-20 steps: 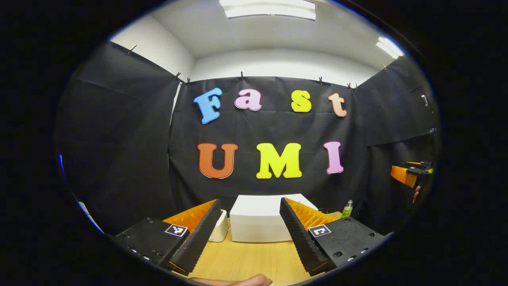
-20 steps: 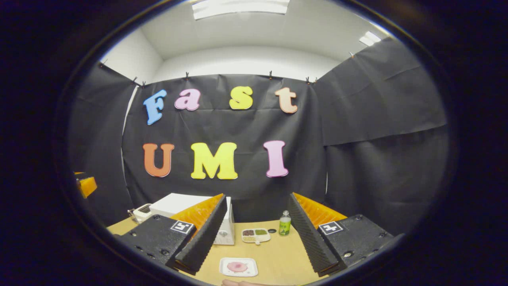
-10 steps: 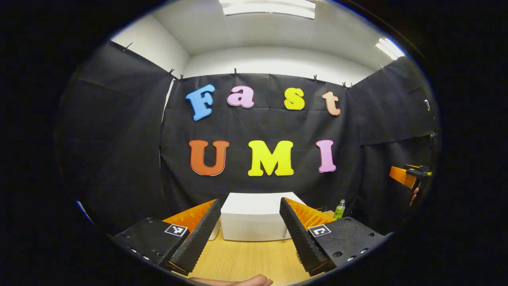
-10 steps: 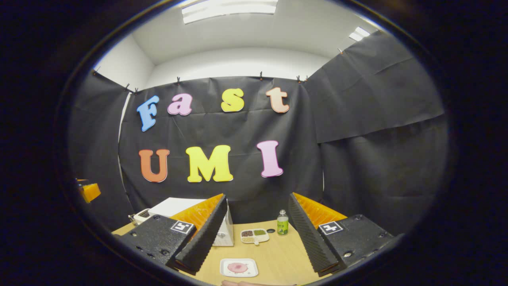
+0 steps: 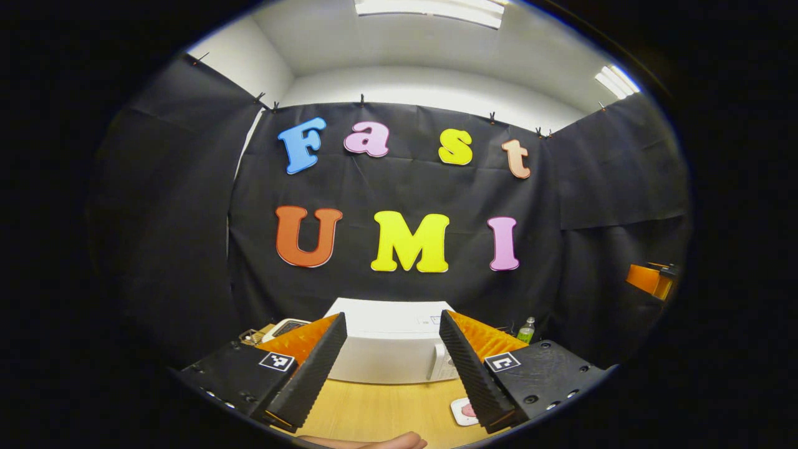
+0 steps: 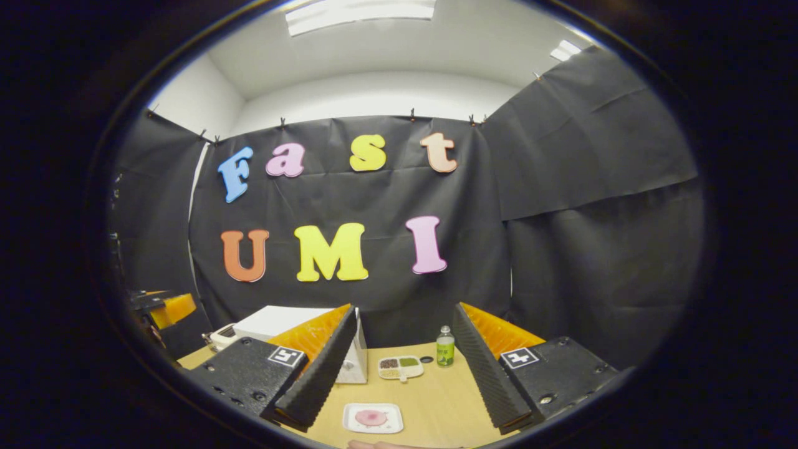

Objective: Open the microwave oven with the left hand, put the food in, and close the microwave oven.

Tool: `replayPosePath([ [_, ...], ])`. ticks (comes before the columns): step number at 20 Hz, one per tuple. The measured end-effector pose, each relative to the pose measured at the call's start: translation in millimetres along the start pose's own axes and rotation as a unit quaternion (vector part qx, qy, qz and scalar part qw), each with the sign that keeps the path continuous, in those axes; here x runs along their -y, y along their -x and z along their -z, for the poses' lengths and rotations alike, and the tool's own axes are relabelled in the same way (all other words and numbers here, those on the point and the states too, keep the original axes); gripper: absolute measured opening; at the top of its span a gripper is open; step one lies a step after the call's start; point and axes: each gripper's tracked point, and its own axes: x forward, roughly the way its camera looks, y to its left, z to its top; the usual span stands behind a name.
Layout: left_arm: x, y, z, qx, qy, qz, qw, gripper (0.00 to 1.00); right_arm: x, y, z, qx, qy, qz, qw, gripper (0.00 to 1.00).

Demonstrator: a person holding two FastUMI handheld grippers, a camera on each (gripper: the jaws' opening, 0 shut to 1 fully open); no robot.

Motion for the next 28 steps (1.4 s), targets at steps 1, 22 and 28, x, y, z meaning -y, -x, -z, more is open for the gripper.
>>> replayPosePath([
  [1,1,-13,12,-0.009,0.006,-0.002,1.000,0.95,2,0,0,0.000,0.001,-0.001,1.000,0.99],
  [22,88,-210,251,-0.086,-0.035,0.023,0.995,0.95,32,-15,42,0.015,0.019,-0.024,0.999,0.96],
  [28,72,-229,286,-0.111,-0.021,-0.019,0.993,0.87,44,-24,63,0.005,0.039,-0.026,0.999,0.99],
])
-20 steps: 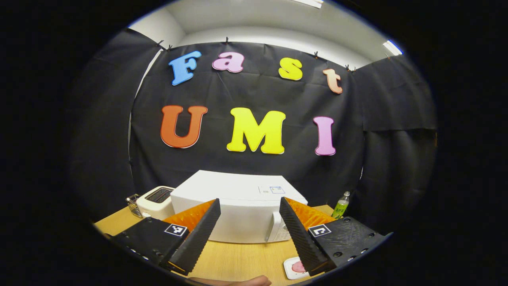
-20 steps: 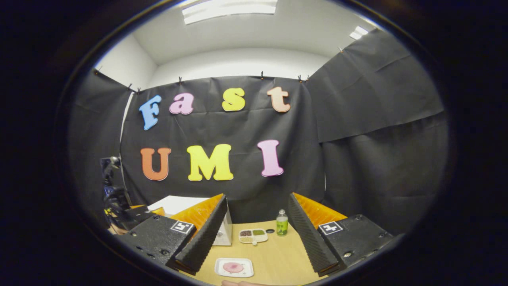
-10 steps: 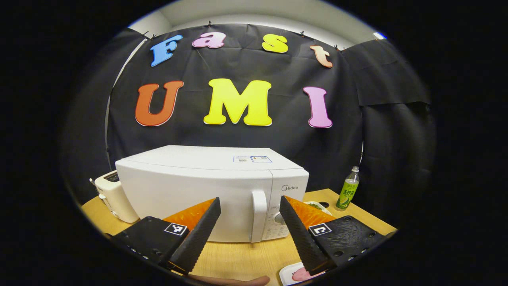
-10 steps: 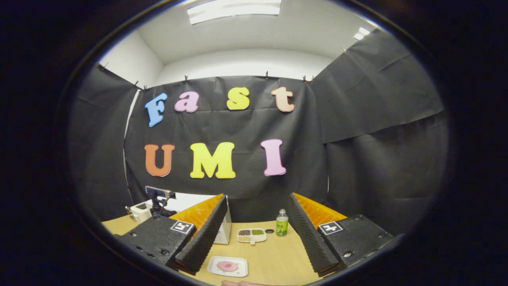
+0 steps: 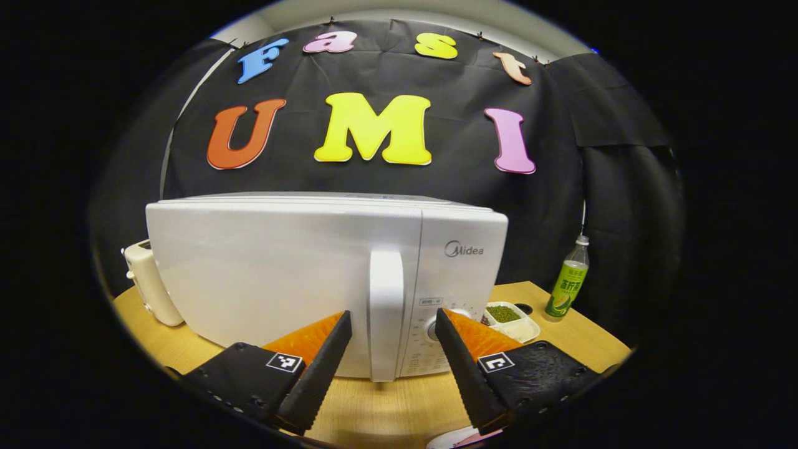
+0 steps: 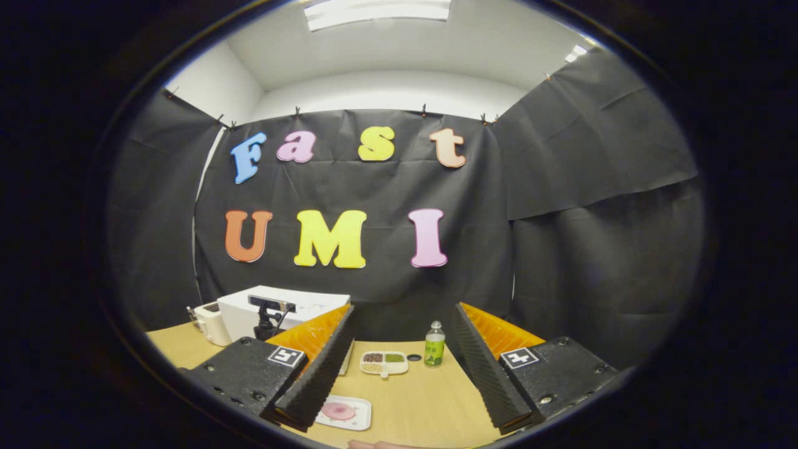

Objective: Open the microwave oven with the left hand, put the food in, and close the microwave oven.

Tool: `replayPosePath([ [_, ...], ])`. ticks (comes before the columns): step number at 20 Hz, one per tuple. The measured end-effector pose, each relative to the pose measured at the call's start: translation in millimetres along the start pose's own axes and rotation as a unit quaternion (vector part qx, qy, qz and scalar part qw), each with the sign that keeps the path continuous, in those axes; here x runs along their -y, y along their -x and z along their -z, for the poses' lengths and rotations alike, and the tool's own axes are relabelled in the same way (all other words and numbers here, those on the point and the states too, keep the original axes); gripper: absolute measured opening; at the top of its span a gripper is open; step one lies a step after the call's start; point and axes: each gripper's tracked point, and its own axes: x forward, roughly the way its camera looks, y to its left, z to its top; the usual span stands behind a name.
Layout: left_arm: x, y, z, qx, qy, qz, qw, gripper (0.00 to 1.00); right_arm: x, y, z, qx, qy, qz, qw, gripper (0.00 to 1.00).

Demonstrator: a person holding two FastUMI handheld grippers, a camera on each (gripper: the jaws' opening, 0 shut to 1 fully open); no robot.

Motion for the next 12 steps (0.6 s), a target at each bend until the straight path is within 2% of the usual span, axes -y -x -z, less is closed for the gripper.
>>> replayPosePath([
  [1,-5,0,-1,0.006,-0.005,-0.013,1.000,0.62,2,-1,4,-0.003,0.000,0.000,1.000,0.99],
  [2,-4,-6,-1,0.012,-0.010,-0.015,1.000,0.63,4,-4,8,-0.006,0.000,0.000,1.000,0.96],
  [3,-6,-2,2,0.013,-0.014,-0.020,1.000,0.55,5,-6,12,-0.009,-0.002,0.000,1.000,0.96],
  [4,-6,-5,2,0.016,-0.009,-0.018,1.000,0.54,6,-9,16,-0.013,-0.005,0.000,1.000,0.99],
  [5,2,-5,3,0.009,-0.003,0.000,1.000,0.49,8,-12,21,-0.020,-0.008,0.000,1.000,0.99],
  [6,2,-10,3,0.011,-0.001,-0.004,1.000,0.42,9,-16,27,-0.027,-0.011,-0.001,1.000,0.99],
  [7,2,-7,3,0.005,-0.011,-0.010,1.000,0.24,9,-19,32,-0.033,-0.013,-0.002,0.999,0.99],
  [8,1,-5,2,0.009,-0.026,-0.015,1.000,0.24,10,-20,35,-0.037,-0.015,-0.002,0.999,0.96],
  [9,0,-17,9,0.010,-0.030,-0.020,0.999,0.24,12,-22,36,-0.038,-0.015,-0.002,0.999,0.96],
  [10,2,2,1,0.017,-0.034,-0.021,0.999,0.05,12,-23,37,-0.036,-0.015,-0.002,0.999,0.99],
  [12,5,-4,4,0.011,-0.023,-0.014,1.000,0.04,14,-25,38,-0.033,-0.014,-0.001,0.999,0.96],
])
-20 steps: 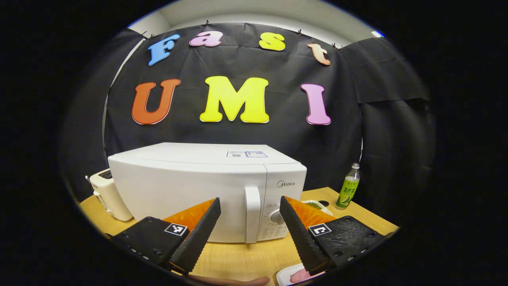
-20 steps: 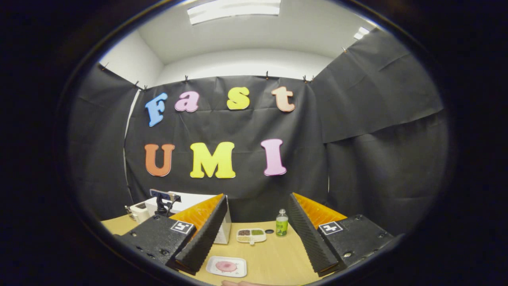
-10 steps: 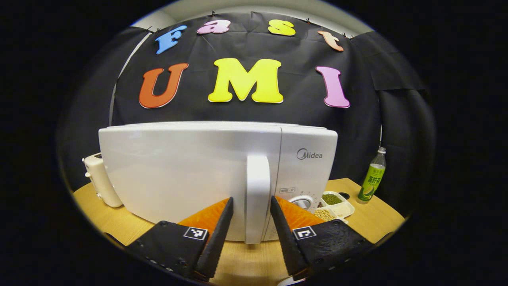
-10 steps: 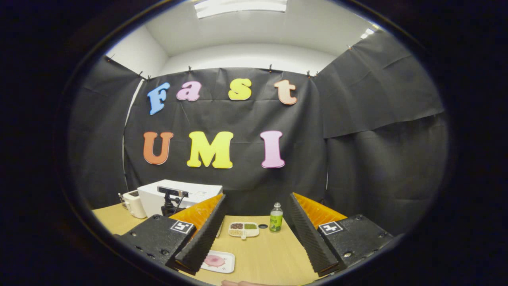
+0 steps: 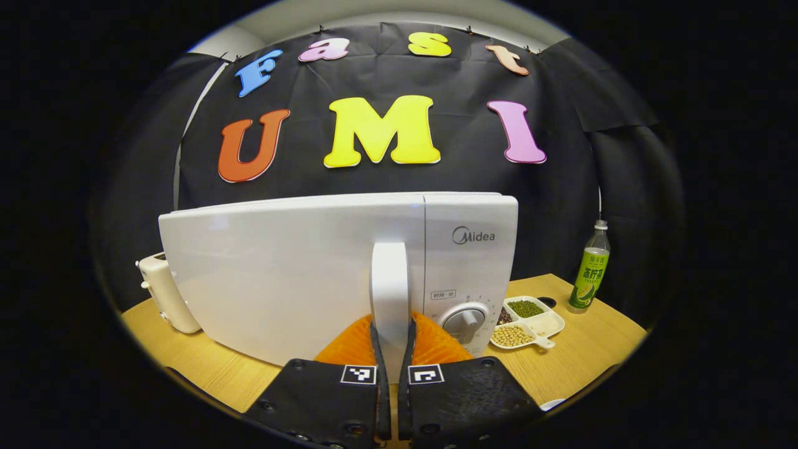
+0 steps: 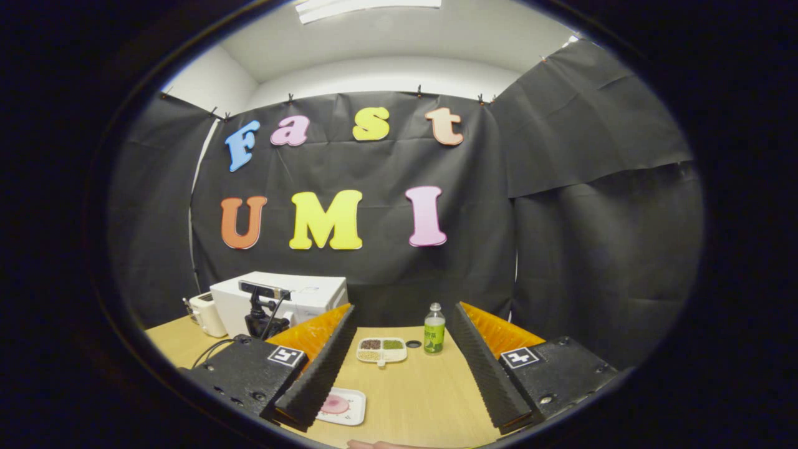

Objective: Open the microwave oven with the left hand, put the food in, and close the microwave oven.

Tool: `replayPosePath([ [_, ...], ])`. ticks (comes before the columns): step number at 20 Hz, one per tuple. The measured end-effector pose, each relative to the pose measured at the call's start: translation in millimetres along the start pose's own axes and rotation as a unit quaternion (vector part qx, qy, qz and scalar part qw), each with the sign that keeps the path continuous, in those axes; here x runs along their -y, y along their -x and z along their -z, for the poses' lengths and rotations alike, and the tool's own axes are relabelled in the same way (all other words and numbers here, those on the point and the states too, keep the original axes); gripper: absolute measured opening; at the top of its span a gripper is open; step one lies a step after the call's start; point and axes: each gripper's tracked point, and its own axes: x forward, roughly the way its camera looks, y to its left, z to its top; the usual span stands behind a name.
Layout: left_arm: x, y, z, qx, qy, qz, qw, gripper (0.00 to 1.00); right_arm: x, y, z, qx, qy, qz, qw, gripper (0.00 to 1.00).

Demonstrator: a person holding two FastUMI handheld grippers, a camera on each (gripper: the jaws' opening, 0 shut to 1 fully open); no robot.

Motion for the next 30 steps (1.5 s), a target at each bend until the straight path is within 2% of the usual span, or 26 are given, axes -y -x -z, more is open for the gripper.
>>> replayPosePath([
  [1,-1,1,0,0.001,0.004,0.004,1.000,0.05,1,-1,0,0.002,0.000,0.000,1.000,0.99],
  [3,0,4,0,0.001,0.009,0.016,1.000,0.05,1,-4,1,0.003,-0.004,-0.001,1.000,0.99],
  [4,-1,8,1,0.004,0.007,0.020,1.000,0.05,0,-5,4,0.002,-0.007,-0.003,1.000,0.96],
  [8,-7,44,3,0.037,-0.008,0.035,0.999,0.04,-1,-9,11,-0.002,-0.004,-0.002,1.000,0.99],
  [10,-11,67,8,0.035,0.001,0.049,0.998,0.04,-6,-9,16,-0.008,0.002,-0.002,1.000,0.96],
  [12,-19,89,11,0.036,-0.004,0.066,0.997,0.04,-16,-5,21,-0.015,0.001,-0.009,1.000,0.99],
  [13,-23,99,12,0.037,-0.003,0.072,0.997,0.04,-21,-1,20,-0.017,0.001,-0.014,1.000,0.96],
  [15,-36,122,17,0.039,-0.004,0.076,0.996,0.04,-25,5,19,-0.015,0.003,-0.013,1.000,0.99],
  [16,-43,134,19,0.041,-0.006,0.076,0.996,0.04,-26,7,19,-0.014,0.003,-0.012,1.000,0.96],
  [17,-50,146,20,0.043,-0.005,0.076,0.996,0.04,-29,10,18,-0.014,0.003,-0.012,1.000,1.00],
  [20,-80,179,27,0.049,-0.007,0.067,0.997,0.04,-44,18,17,-0.017,-0.004,-0.020,1.000,0.96],
  [22,-104,201,31,0.050,-0.004,0.056,0.997,0.04,-54,23,17,-0.020,-0.011,-0.029,0.999,0.99],
  [23,-118,212,31,0.055,-0.004,0.049,0.997,0.04,-59,26,18,-0.022,-0.011,-0.033,0.999,0.96],
  [24,-132,221,34,0.054,-0.005,0.040,0.998,0.04,-63,28,19,-0.022,-0.010,-0.035,0.999,0.99],
  [25,-146,230,35,0.056,-0.005,0.033,0.998,0.04,-67,29,17,-0.021,-0.008,-0.036,0.999,0.96],
  [27,-174,244,38,0.057,-0.002,0.017,0.998,0.04,-77,35,15,-0.018,-0.004,-0.041,0.999,0.99],
  [28,-187,249,39,0.055,-0.001,0.008,0.998,0.04,-83,36,15,-0.017,-0.003,-0.045,0.999,0.96],
  [30,-204,254,41,0.052,0.002,0.013,0.999,0.04,-96,39,15,-0.018,-0.002,-0.054,0.998,0.99],
])
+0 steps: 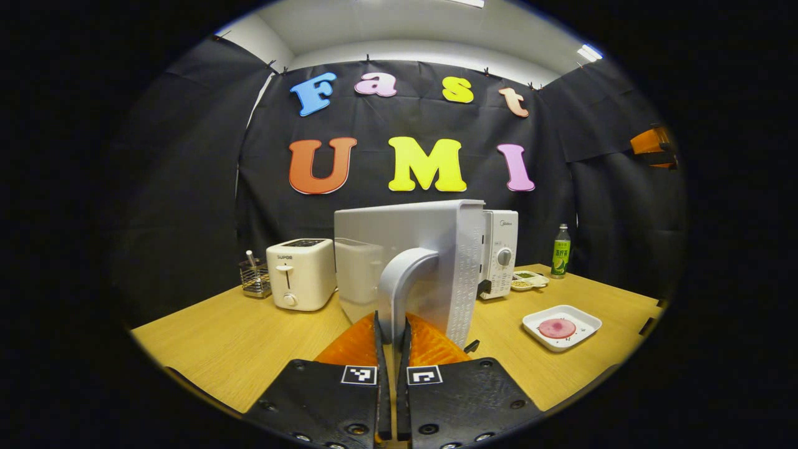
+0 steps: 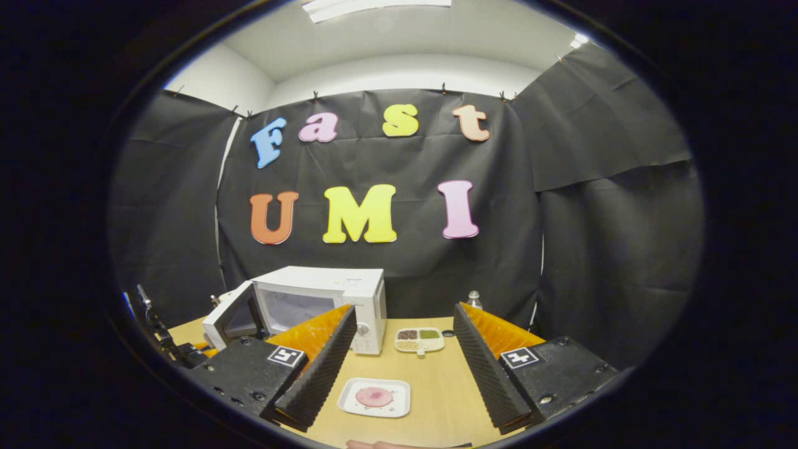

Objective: Open the microwave oven with the left hand, put the food in, and close the microwave oven.

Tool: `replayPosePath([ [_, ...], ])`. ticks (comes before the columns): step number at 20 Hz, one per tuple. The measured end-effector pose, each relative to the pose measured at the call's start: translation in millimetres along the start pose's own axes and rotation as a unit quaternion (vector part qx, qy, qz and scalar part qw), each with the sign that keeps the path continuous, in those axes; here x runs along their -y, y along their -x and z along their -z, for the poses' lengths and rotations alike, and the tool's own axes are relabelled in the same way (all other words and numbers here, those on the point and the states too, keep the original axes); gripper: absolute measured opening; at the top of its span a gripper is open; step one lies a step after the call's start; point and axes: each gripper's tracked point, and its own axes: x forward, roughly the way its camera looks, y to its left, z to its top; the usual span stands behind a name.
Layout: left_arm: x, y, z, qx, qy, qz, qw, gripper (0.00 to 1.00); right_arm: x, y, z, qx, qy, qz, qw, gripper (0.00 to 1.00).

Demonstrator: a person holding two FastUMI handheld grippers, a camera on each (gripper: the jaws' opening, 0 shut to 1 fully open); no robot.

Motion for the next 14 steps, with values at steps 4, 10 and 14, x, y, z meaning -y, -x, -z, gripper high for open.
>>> replayPosePath([
  [4,0,3,-1,-0.003,-0.003,0.065,0.998,0.04,-22,2,-2,0.000,0.005,-0.014,1.000,0.96],
  [10,19,0,-1,-0.001,-0.008,0.202,0.979,0.04,-38,3,-5,0.006,0.020,-0.019,1.000,0.96],
  [14,23,1,-3,0.002,-0.019,0.269,0.963,0.04,-45,-2,1,-0.003,0.019,-0.022,1.000,0.96],
])
